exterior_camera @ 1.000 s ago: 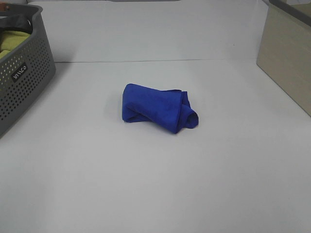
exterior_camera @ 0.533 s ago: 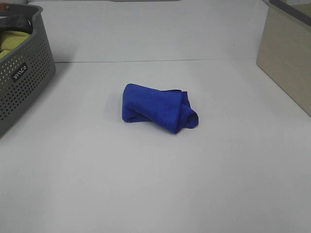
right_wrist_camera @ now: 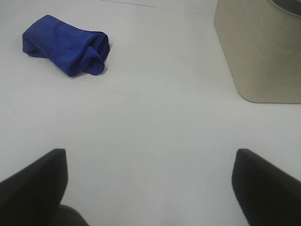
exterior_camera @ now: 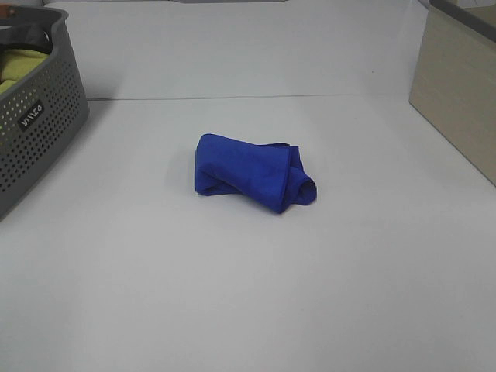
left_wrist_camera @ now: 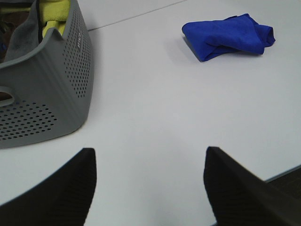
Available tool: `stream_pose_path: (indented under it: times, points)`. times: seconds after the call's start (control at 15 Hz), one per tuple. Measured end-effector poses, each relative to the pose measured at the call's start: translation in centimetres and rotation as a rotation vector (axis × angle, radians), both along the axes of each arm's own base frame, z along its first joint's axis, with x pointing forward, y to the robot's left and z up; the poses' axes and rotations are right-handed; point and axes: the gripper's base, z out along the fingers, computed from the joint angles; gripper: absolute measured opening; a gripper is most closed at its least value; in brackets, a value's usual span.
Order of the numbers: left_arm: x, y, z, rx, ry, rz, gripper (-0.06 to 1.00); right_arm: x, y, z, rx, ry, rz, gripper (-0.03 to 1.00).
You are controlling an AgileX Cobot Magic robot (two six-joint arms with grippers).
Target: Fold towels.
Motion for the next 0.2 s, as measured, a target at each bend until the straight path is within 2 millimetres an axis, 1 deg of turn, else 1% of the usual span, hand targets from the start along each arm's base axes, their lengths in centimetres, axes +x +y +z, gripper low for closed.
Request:
stream_pose_path:
  times: [0.2]
  points:
    - [0.0, 0.0, 0.0, 0.0, 0.0, 0.0, 0.63, 0.0, 0.0, 0.0, 0.0, 0.0, 0.0, 0.89]
